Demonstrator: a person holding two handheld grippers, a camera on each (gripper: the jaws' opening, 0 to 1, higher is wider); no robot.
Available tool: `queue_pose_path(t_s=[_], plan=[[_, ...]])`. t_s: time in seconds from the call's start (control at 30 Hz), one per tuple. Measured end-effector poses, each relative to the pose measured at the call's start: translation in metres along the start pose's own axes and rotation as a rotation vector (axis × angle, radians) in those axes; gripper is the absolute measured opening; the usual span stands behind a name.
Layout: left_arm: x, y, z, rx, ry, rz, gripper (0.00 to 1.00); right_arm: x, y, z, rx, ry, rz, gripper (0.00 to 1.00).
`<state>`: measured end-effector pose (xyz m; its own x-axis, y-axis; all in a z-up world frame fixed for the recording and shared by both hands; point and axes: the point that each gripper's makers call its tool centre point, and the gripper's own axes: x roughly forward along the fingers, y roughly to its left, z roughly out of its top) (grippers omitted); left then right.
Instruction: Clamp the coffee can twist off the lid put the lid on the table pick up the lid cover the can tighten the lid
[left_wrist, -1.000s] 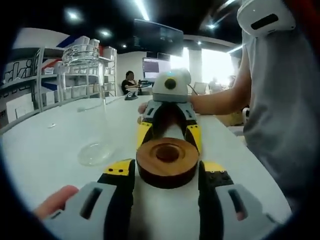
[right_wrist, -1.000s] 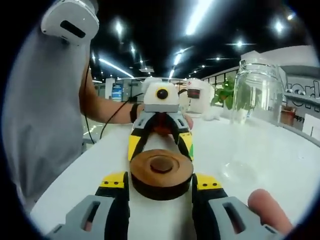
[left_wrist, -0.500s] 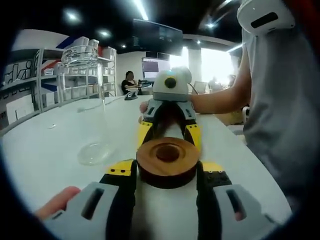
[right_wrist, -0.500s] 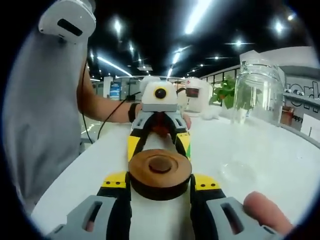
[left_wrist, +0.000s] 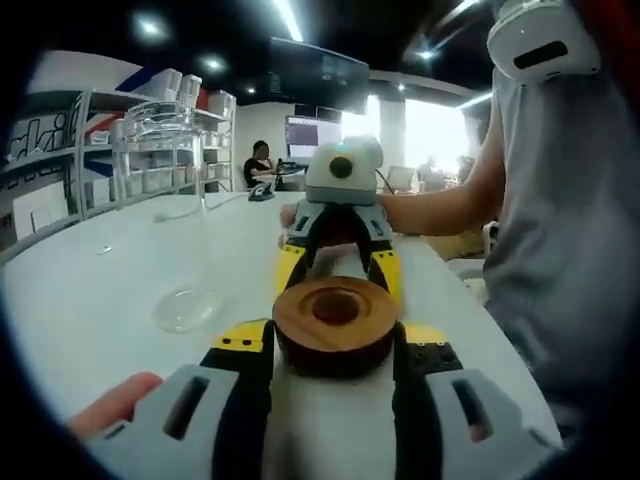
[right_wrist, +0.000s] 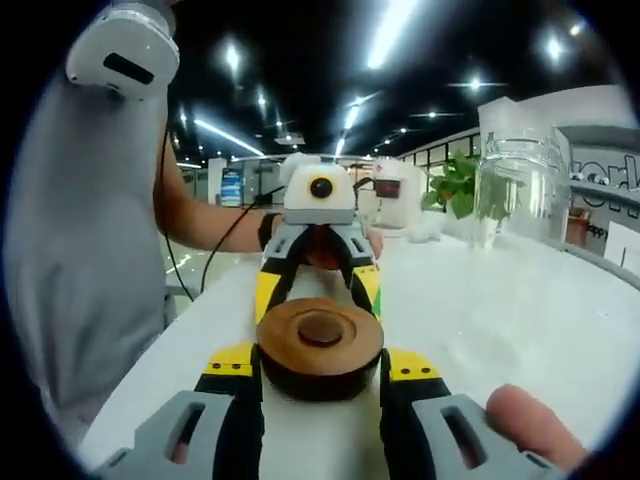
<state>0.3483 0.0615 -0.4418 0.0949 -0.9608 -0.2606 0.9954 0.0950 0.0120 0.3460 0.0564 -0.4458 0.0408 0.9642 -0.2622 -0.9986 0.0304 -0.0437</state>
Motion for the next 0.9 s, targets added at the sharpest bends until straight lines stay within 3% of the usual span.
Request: queue_pose_path(t_s=[0.1,0.47,0.77,0.9], plan=[[-0.005,0.002,0.017,0.016,-0.015,0.007,0.37,-0.004,-0.003,0.015,-0.015,-0.012,0.0,0.41],[-0.021,0.017,0.097,0.064,-0.089,0.016,0.37,-0.032,-0.023,0.096,-0.044,-0.046,-0.004,0.41],[-0.029,0.03,0.142,0.103,-0.115,0.011,0.37,-0.046,-0.033,0.138,-0.066,-0.066,-0.02,0.41],[-0.031,0.032,0.155,0.109,-0.126,0.007,0.37,-0.051,-0.035,0.149,-0.069,-0.078,-0.024,0.41]])
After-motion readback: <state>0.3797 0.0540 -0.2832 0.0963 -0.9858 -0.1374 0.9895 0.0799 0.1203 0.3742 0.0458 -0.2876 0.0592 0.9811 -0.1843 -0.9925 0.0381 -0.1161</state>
